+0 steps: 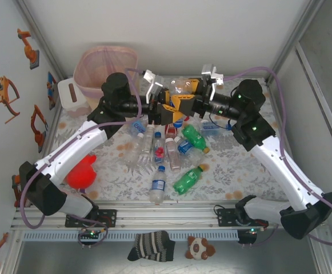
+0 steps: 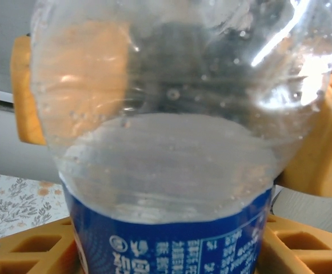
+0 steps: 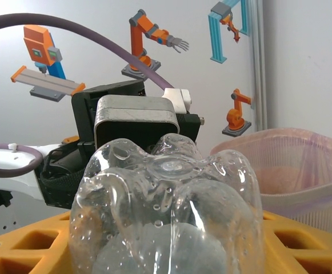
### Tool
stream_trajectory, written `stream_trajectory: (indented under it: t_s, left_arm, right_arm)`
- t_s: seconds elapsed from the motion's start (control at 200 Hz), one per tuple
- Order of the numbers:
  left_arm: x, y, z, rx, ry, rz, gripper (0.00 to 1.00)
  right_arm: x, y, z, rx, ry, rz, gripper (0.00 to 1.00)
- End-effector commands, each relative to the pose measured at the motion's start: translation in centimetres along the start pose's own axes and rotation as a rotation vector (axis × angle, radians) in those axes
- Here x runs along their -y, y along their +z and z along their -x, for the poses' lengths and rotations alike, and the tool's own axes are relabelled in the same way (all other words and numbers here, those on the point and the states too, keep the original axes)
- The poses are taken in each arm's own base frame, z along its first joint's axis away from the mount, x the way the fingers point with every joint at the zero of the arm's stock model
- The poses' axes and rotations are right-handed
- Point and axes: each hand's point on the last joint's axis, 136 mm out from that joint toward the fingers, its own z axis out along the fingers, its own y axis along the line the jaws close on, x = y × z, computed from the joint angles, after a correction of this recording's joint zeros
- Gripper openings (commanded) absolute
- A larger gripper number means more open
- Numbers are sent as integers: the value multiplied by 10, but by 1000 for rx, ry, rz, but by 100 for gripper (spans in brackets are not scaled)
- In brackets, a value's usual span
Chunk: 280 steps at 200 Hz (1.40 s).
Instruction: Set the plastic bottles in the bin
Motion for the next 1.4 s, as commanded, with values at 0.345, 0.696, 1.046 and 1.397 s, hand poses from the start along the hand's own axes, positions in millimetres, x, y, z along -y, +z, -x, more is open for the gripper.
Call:
stream_trajectory:
  t_s: [0.345, 0.696, 1.046, 1.397]
  left_arm:
    - [3, -6, 20, 17, 63, -9, 51]
    - [-51, -44, 30, 35, 26, 230, 50]
    - [-147, -117, 37, 4, -85, 647, 47]
    - [-219, -207, 34, 29, -194, 969, 46]
  right_arm:
    - [1, -19, 11, 13, -71, -135, 63]
    - [26, -50, -2, -8, -99, -382, 69]
    - [26, -56, -12, -47, -70, -405, 69]
    - [26, -59, -10, -52, -68, -418, 69]
